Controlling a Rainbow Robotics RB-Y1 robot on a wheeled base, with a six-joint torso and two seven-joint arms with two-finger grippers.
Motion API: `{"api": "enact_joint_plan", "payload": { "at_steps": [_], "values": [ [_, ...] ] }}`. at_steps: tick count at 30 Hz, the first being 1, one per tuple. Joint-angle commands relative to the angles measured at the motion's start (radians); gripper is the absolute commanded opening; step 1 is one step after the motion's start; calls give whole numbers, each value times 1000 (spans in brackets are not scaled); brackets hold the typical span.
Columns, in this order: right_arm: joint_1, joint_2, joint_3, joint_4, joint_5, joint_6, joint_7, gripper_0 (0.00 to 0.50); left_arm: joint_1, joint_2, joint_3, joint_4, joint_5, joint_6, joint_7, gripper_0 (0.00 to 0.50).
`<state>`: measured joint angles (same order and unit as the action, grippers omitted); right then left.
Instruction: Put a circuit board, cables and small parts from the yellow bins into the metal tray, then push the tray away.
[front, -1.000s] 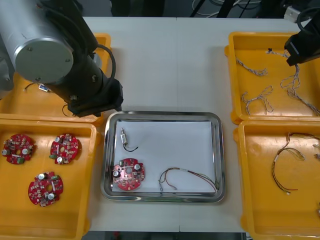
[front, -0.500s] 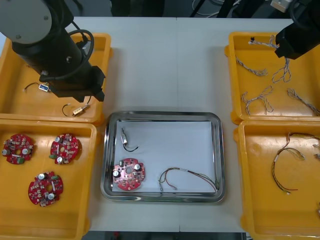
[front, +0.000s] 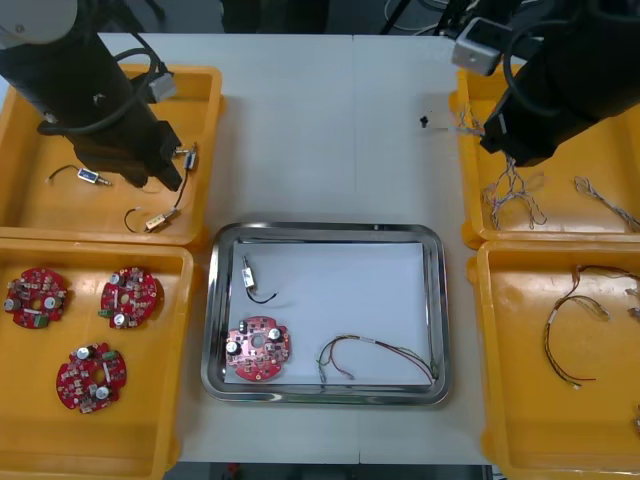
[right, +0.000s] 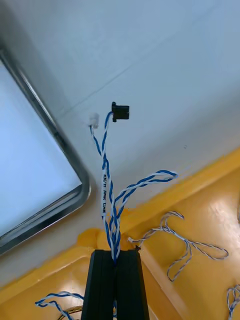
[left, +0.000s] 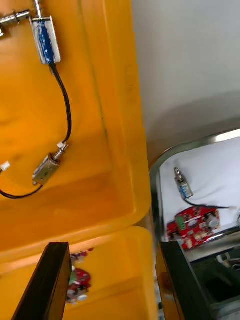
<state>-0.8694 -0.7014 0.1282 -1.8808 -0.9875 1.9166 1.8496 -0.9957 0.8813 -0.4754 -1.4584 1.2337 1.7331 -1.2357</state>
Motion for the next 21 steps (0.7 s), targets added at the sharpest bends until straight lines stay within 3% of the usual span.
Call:
{"api": "enact_joint_plan", "payload": {
  "at_steps": [1,9,21],
  "values": [
    [12,-32,117,-92,-23,3,-12,0,-58,41,27,46,12,6,-85,500],
    [13,23,237,-129,-26,-47,-4,0,-61,41,29,118,0,0,-281,500],
    [58,17,413,-139,23,-212,63,0,-64,38,26,202,-22,-46,-513,500]
  ]
}}
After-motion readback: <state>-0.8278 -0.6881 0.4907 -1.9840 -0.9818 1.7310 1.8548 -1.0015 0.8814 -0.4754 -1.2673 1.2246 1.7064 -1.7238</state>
